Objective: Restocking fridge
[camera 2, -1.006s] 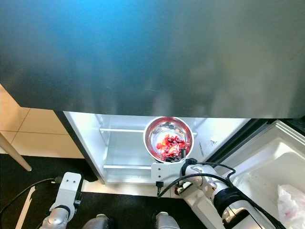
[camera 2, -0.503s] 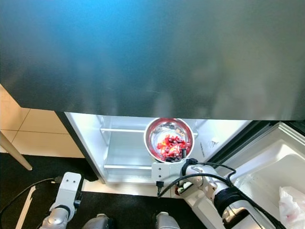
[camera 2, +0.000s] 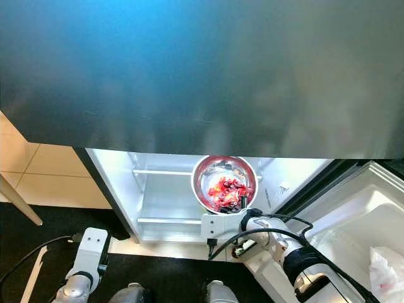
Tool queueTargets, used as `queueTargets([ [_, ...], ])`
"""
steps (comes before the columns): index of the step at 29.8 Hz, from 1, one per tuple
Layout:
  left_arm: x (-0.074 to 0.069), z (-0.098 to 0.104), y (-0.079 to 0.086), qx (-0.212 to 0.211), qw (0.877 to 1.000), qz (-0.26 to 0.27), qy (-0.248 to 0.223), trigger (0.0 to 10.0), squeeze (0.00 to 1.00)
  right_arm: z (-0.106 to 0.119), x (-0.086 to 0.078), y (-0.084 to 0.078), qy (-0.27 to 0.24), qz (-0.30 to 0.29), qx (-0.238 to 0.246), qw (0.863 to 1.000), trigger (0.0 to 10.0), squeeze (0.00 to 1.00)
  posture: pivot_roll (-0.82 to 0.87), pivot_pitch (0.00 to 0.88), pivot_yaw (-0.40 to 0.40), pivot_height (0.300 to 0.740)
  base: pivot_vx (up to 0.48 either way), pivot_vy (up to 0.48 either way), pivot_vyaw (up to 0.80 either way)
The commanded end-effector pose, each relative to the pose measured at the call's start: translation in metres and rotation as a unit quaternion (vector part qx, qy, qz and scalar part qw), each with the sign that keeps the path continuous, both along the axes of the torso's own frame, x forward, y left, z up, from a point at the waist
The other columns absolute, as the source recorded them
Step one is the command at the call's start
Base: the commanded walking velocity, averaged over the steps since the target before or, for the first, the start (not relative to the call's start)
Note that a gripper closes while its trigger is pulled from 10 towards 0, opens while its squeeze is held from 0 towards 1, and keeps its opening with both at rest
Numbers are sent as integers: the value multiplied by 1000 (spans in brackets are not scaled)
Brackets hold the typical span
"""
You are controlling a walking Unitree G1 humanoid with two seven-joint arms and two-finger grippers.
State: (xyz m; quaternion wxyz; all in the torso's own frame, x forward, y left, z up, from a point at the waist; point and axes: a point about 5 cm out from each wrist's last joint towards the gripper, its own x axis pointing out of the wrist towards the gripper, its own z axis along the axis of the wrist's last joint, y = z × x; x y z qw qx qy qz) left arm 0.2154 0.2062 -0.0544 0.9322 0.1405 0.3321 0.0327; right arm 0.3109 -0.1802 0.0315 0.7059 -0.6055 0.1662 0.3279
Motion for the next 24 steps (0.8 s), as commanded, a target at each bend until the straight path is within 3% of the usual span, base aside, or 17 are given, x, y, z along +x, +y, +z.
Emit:
queueTargets([
  [1,-8,-5,0,-4,1000,5,15,10000,0,1,0,-4,-3,-10,11,1000,10000,0,-35,177,-40,725,0,0,0],
  [24,-6,-5,-2,-4,1000,2,14,10000,0,2,2,-4,-10,-12,16,1000,10000,0,-36,173,-38,725,0,0,0],
])
